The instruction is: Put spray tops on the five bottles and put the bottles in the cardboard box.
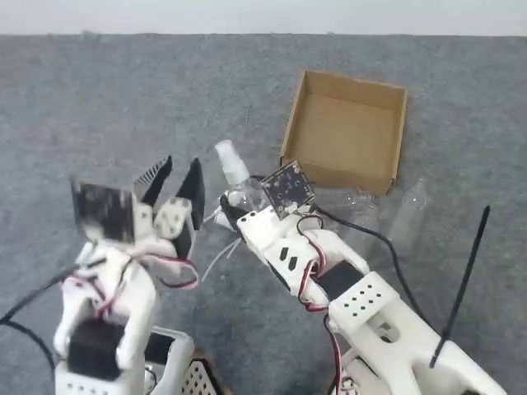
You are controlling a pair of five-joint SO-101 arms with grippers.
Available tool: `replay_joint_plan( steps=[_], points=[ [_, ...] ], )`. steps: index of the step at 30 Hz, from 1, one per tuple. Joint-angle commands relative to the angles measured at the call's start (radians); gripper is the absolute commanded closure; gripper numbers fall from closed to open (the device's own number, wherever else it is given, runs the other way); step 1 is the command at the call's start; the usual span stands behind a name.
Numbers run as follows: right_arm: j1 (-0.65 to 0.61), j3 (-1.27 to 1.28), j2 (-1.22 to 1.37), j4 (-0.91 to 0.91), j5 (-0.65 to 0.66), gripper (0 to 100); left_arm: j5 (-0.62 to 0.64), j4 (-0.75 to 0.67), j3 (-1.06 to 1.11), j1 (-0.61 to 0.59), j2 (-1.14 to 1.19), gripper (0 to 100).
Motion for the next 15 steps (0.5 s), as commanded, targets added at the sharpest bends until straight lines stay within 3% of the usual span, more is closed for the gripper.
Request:
replay_joint_plan(
  steps=[1,15],
  points=[
    [0.045,-0.097,-0.042,0.076,-0.018,99.2,-0.018,-0.057,0.104,0.005,-0.089,88],
    [0.171,-0.391,-0.042,0.295,-0.014,99.2,-0.023,-0.114,0.239,0.043,-0.098,88]
  ],
)
